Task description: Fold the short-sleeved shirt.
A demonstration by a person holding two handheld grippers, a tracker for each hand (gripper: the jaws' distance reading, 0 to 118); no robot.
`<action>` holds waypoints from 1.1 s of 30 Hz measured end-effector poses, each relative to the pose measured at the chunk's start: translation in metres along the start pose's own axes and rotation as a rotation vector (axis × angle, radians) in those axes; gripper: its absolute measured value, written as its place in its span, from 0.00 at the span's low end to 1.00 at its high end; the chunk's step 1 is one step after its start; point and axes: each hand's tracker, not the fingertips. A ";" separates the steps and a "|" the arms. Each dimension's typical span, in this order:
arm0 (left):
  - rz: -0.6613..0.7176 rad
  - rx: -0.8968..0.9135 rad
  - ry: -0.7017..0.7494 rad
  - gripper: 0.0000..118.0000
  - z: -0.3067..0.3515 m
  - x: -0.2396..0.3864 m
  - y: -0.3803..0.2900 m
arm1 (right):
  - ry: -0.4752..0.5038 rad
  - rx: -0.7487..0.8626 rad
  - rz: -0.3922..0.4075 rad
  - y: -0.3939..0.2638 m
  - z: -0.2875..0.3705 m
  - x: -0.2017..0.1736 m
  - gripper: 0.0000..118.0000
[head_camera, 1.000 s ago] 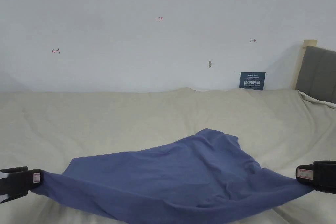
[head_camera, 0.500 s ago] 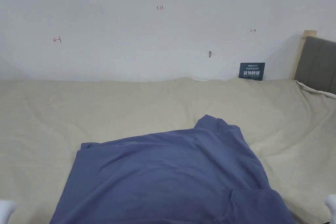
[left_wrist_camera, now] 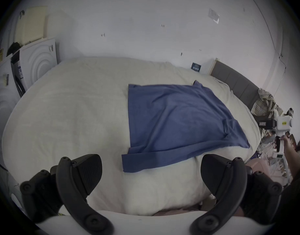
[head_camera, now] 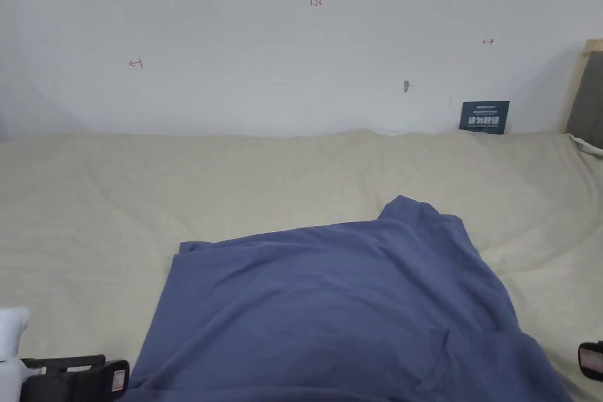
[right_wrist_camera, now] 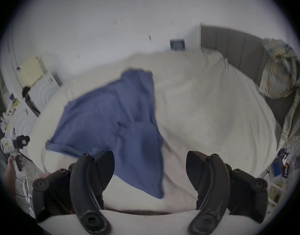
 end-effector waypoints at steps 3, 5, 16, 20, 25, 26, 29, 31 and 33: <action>-0.033 0.070 0.074 0.98 0.015 0.018 -0.008 | 0.143 0.052 -0.061 -0.005 0.015 -0.022 0.75; -0.033 0.105 0.055 0.84 0.026 0.024 -0.016 | 0.214 0.082 -0.077 -0.014 0.017 -0.037 0.41; -0.003 -0.176 0.109 0.00 -0.013 0.002 0.023 | 0.245 0.035 0.081 -0.018 0.000 -0.090 0.00; 0.055 -0.363 0.069 0.00 -0.063 -0.031 0.033 | 0.258 -0.004 0.088 -0.019 -0.009 -0.096 0.00; 0.076 -0.456 0.056 0.00 -0.098 -0.042 0.040 | 0.240 -0.054 0.129 -0.029 -0.022 -0.102 0.00; 0.072 -0.473 0.050 0.00 -0.104 -0.044 0.040 | 0.235 -0.068 0.139 -0.030 -0.025 -0.103 0.00; 0.008 -0.482 0.082 0.30 -0.115 -0.040 0.037 | 0.234 -0.093 0.168 -0.032 -0.033 -0.108 0.00; 0.017 -0.469 0.074 0.41 -0.117 -0.042 0.036 | 0.233 -0.107 0.178 -0.032 -0.039 -0.111 0.00; 0.027 -0.469 0.067 1.00 -0.119 -0.040 0.033 | 0.241 -0.124 0.178 -0.032 -0.044 -0.114 0.00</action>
